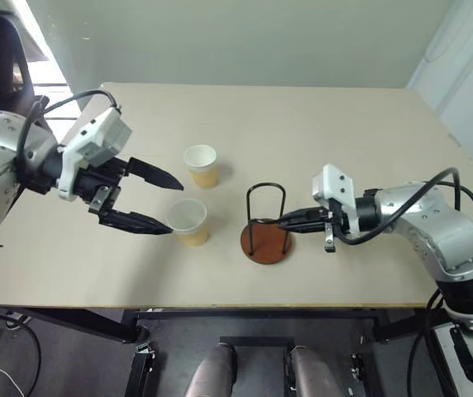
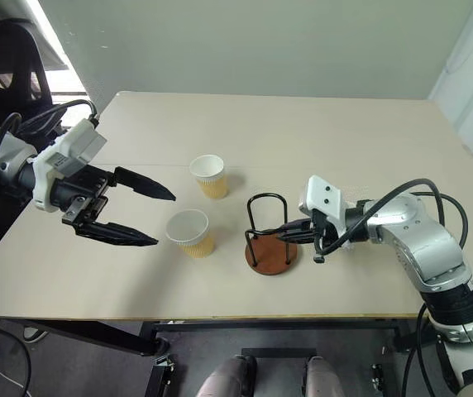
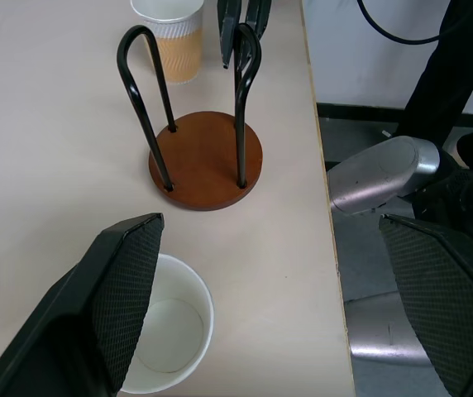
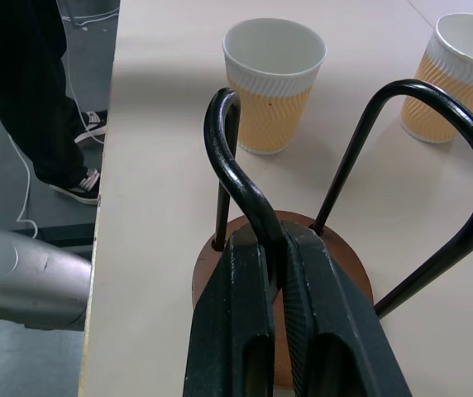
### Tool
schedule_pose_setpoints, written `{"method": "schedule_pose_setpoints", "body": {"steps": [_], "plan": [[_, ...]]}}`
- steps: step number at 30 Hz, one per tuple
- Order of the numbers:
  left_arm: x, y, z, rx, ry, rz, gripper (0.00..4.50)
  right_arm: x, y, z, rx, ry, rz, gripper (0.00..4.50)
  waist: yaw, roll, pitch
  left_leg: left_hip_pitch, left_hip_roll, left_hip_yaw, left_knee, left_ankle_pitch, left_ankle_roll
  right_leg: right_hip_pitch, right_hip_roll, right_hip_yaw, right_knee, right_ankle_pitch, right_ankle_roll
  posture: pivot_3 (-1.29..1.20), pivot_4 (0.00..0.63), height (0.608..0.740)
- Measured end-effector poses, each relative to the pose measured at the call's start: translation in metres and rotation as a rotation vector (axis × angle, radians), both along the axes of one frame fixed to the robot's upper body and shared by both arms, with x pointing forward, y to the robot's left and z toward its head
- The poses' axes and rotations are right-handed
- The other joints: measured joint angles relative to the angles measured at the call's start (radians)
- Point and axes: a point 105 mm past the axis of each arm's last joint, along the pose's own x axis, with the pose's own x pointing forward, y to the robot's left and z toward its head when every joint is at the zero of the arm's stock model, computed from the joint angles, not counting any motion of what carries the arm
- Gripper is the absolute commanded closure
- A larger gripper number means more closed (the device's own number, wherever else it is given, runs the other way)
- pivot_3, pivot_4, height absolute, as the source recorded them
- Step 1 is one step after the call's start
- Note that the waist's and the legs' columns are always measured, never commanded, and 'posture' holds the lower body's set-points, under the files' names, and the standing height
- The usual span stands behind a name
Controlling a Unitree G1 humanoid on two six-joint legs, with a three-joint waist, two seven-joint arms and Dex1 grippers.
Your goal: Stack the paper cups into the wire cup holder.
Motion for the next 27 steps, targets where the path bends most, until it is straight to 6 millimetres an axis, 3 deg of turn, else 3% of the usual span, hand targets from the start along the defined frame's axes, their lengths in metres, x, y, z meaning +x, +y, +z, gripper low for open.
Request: {"method": "schedule_pose_setpoints", "body": {"steps": [11,12,14,20,27], "plan": [[0.0,0.0,0.0,-0.001,0.0,-0.001,0.0,-0.001,-0.011,-0.012,-0.049,-0.004,0.003,4.48,-0.001,0.0,0.0,0.001,0.0,0.0,0.0,0.0,0.0,0.0,0.0,0.0,0.001,0.0,0.0,0.0,0.15,0.74],[0.0,0.0,0.0,-0.001,0.0,-0.001,0.0,-0.001,-0.011,-0.013,-0.053,-0.008,0.004,3.93,-0.001,0.0,0.0,0.001,0.0,0.0,0.0,0.0,0.0,0.0,0.0,0.0,0.001,0.0,0.0,0.0,0.15,0.74],[0.0,-0.001,0.0,-0.002,0.001,-0.003,0.0,-0.001,-0.013,-0.016,-0.066,-0.001,0.0,3.43,-0.001,0.0,0.0,0.001,0.0,0.0,0.0,0.0,0.0,0.0,0.0,0.0,0.002,0.0,0.0,0.0,0.15,0.74],[0.0,-0.003,-0.001,-0.007,0.004,-0.01,0.0,0.0,-0.016,-0.021,-0.088,0.01,-0.008,1.26,-0.001,0.0,0.0,0.001,0.0,0.0,0.0,0.0,0.0,0.0,0.0,0.0,0.002,0.0,0.0,0.0,0.15,0.74],[0.0,-0.011,-0.001,-0.023,0.018,-0.035,0.0,0.001,-0.022,-0.014,-0.081,0.005,-0.016,1.26,0.0,0.0,0.0,0.0,0.0,0.0,0.0,0.0,0.0,0.0,0.0,0.0,0.001,0.0,0.0,0.0,0.15,0.74]]}}
